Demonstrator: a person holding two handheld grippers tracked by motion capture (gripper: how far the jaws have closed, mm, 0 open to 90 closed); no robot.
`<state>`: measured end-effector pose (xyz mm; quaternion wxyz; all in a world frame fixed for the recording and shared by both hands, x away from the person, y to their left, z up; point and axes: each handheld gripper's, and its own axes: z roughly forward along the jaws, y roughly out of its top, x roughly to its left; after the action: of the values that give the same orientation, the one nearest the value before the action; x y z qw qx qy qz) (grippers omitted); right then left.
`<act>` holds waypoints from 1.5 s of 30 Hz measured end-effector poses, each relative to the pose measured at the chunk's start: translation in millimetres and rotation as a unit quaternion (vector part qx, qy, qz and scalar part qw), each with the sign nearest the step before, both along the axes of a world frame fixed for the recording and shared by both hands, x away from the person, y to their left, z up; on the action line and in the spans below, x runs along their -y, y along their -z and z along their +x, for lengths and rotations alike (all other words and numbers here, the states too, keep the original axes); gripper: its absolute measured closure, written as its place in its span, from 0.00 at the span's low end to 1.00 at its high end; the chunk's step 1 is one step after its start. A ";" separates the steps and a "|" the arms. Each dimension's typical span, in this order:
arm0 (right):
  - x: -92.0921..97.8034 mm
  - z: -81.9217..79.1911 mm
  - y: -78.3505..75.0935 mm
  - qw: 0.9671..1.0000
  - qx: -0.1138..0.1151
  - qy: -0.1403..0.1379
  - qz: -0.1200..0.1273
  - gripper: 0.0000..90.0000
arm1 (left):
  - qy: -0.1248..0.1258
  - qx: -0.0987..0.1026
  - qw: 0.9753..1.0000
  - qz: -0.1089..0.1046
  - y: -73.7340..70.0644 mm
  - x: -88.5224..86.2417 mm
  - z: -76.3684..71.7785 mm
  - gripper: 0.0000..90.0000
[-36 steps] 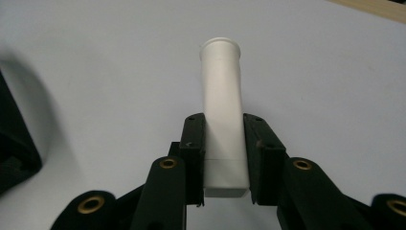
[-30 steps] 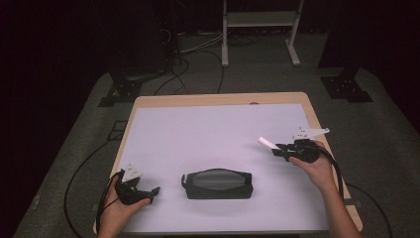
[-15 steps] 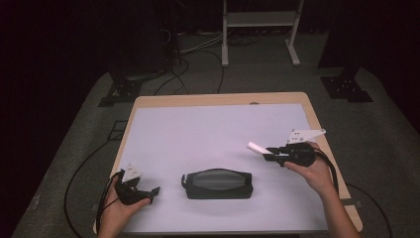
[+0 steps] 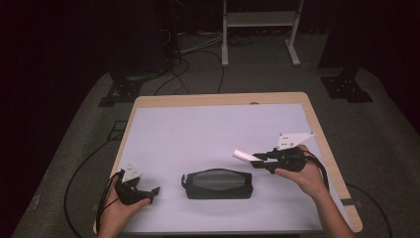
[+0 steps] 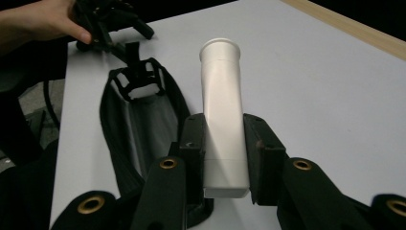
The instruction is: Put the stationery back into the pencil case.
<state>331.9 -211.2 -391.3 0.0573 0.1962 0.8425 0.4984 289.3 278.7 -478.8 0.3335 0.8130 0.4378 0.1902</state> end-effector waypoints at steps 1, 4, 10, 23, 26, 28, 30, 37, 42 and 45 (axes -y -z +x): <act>-2.5 -1.0 -0.5 1.000 -0.001 -0.005 0.001 0.78 | 0.000 0.000 1.000 0.000 0.0 0.0 0.0 0.03; -9.9 -3.5 -1.4 1.000 -0.002 -0.021 0.003 0.78 | 0.000 0.000 1.000 0.000 0.0 0.0 0.0 0.03; -23.0 -6.1 -1.4 0.999 -0.002 -0.046 0.005 0.78 | 0.000 0.000 1.000 0.000 0.0 0.0 0.0 0.03; -49.1 -9.7 4.5 0.997 -0.009 -0.079 -0.011 0.78 | 0.000 0.000 1.000 0.000 0.0 0.0 0.1 0.03; -54.1 -9.5 6.2 0.996 -0.010 -0.082 -0.015 0.78 | 0.000 0.000 1.000 0.000 0.0 0.0 0.1 0.03; -57.3 -9.2 7.4 0.996 -0.012 -0.085 -0.018 0.78 | 0.000 0.000 1.000 0.000 0.0 0.0 0.1 0.03; -61.6 -9.0 8.9 0.996 -0.011 -0.088 -0.021 0.78 | 0.000 -0.001 1.000 0.000 0.0 0.0 0.1 0.03; -73.4 -8.1 16.0 0.995 -0.013 -0.093 -0.035 0.78 | 0.000 0.000 1.000 0.000 0.0 -0.1 0.1 0.03; -80.1 -7.8 20.4 0.994 -0.015 -0.101 -0.043 0.78 | 0.000 0.000 1.000 0.000 0.0 -0.1 0.1 0.03; -83.5 -7.9 22.5 0.993 -0.017 -0.102 -0.049 0.78 | 0.000 0.000 1.000 0.000 0.0 -0.1 0.1 0.03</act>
<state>323.9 -127.7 -413.8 0.0016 0.1149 0.8826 0.4559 289.4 278.7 -478.8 0.3334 0.8130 0.4380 0.1897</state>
